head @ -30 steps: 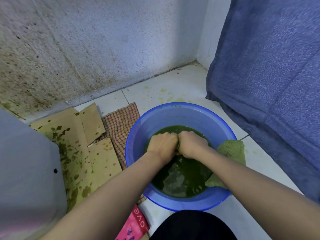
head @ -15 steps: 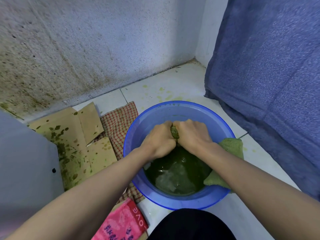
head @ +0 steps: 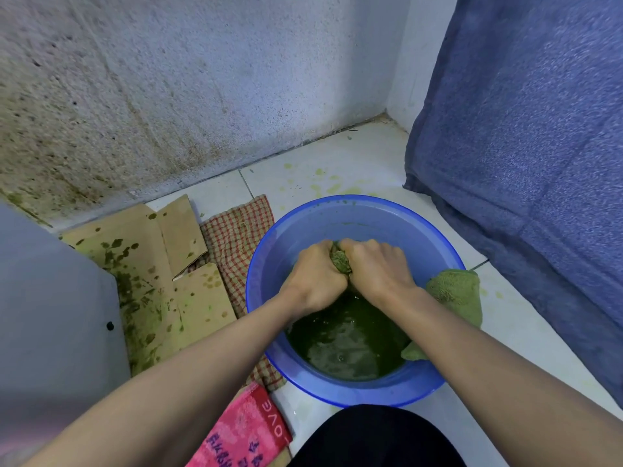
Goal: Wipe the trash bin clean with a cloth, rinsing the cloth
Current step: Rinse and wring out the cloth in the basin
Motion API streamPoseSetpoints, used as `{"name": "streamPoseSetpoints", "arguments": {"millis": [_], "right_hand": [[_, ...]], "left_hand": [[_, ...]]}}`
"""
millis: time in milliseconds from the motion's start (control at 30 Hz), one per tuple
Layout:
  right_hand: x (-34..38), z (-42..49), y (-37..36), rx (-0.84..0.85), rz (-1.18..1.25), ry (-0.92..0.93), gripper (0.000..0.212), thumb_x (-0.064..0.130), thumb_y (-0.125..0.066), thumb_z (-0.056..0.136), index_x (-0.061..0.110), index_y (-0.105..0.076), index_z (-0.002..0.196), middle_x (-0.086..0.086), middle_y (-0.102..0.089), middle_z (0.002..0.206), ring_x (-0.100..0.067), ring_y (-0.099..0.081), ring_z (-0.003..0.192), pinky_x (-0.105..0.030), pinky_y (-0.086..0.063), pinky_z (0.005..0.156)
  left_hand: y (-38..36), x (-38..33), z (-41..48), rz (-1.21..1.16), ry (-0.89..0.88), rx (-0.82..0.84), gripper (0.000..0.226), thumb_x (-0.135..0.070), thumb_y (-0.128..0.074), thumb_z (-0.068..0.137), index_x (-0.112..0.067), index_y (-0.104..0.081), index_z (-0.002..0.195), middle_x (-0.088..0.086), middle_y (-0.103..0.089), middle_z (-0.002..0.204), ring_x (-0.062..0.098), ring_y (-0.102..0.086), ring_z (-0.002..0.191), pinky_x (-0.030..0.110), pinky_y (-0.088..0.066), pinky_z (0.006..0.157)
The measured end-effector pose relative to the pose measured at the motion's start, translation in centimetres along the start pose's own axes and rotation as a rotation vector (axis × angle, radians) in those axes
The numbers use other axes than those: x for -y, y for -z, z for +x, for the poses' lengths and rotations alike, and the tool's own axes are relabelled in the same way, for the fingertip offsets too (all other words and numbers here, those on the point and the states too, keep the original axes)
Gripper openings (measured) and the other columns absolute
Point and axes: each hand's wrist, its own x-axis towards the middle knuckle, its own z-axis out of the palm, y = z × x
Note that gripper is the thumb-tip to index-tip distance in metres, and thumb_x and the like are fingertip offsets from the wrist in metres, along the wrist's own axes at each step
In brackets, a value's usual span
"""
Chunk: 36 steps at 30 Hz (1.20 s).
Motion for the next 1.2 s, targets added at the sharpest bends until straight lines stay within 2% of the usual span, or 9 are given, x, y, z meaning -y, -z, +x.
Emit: {"name": "streamPoseSetpoints", "arguments": {"millis": [367,500,600,733,833,900,967,1067,1200], "right_hand": [[-0.6,-0.1,-0.4,-0.012,-0.007,-0.037,0.031,0.015,-0.053,0.092,0.019,-0.053,0.123,-0.009,-0.065,0.102,-0.031,-0.062,0.091,-0.034,-0.039,0.067],[-1.4,0.7,0.7,0.128,0.223,-0.158,0.013,0.01,-0.062,0.083,0.021,-0.057,0.09,-0.003,-0.061,0.082,-0.027,-0.06,0.077,-0.033,-0.046,0.061],[-2.5,0.9,1.6,0.262,0.645,-0.174,0.031,0.01,-0.082,0.073,0.024,-0.057,0.085,0.002,-0.062,0.076,-0.015,-0.057,0.064,-0.026,-0.041,0.054],[-2.4,-0.2,3.4,0.525,1.072,-0.183,0.058,0.023,-0.086,0.072,0.036,-0.052,0.118,0.001,-0.068,0.081,-0.012,-0.043,0.045,-0.021,-0.028,0.039],[-1.8,-1.0,4.4,0.653,1.153,-0.121,0.05,0.03,-0.078,0.079,0.043,-0.052,0.12,0.007,-0.072,0.103,-0.018,-0.069,0.07,-0.022,-0.048,0.05],[-1.1,-1.4,4.3,0.609,1.203,-0.082,0.051,0.029,-0.077,0.079,0.042,-0.053,0.123,0.009,-0.071,0.112,-0.014,-0.072,0.096,-0.026,-0.058,0.073],[-0.4,-1.5,3.7,0.457,1.29,-0.073,0.057,0.028,-0.081,0.075,0.035,-0.057,0.125,0.006,-0.071,0.117,-0.013,-0.07,0.104,-0.028,-0.056,0.085],[0.8,-1.5,3.5,0.159,1.33,-0.119,0.048,0.028,-0.084,0.073,0.026,-0.067,0.117,0.007,-0.073,0.108,-0.01,-0.072,0.094,-0.023,-0.058,0.076],[1.3,-0.7,3.9,0.014,1.462,-0.173,0.026,0.022,-0.078,0.079,0.012,-0.074,0.102,-0.008,-0.077,0.096,-0.024,-0.074,0.087,-0.034,-0.06,0.076]], "left_hand": [[-0.2,0.0,1.1,0.139,-0.059,0.119,0.028,-0.01,-0.062,0.073,-0.021,-0.062,0.099,-0.002,-0.07,0.085,0.018,-0.069,0.083,0.039,-0.059,0.074],[2.2,-1.6,1.5,0.41,-0.067,0.255,0.035,-0.017,-0.072,0.079,-0.018,-0.047,0.103,0.005,-0.063,0.097,0.024,-0.063,0.093,0.039,-0.052,0.078],[5.2,-2.0,1.0,0.019,0.071,0.444,0.051,-0.007,-0.079,0.077,-0.012,-0.051,0.119,0.012,-0.065,0.116,0.024,-0.064,0.107,0.035,-0.053,0.091],[6.9,-1.4,0.2,-0.449,0.056,0.282,0.034,0.01,-0.071,0.081,-0.003,-0.061,0.11,0.008,-0.07,0.102,0.018,-0.069,0.091,0.02,-0.055,0.071],[6.7,-0.8,-0.4,-0.596,-0.021,0.185,0.024,0.007,-0.069,0.078,-0.003,-0.064,0.098,0.006,-0.073,0.088,0.015,-0.07,0.08,0.023,-0.058,0.073],[6.5,-1.0,-0.8,-0.637,-0.071,0.11,0.025,-0.001,-0.073,0.074,-0.002,-0.063,0.097,0.006,-0.073,0.083,0.016,-0.07,0.075,0.024,-0.058,0.073],[6.5,-1.7,-1.1,-0.62,-0.106,-0.01,0.018,0.0,-0.074,0.078,-0.005,-0.062,0.09,-0.001,-0.071,0.07,0.01,-0.066,0.064,0.019,-0.054,0.06],[7.1,-2.7,-1.6,-0.539,-0.151,-0.155,0.012,-0.006,-0.075,0.083,-0.006,-0.064,0.087,0.001,-0.066,0.068,0.01,-0.06,0.058,0.02,-0.046,0.049],[7.9,-3.5,-2.2,-0.41,-0.265,-0.298,0.018,-0.017,-0.077,0.084,-0.003,-0.067,0.09,0.02,-0.067,0.086,0.018,-0.062,0.074,0.03,-0.053,0.064]]}}
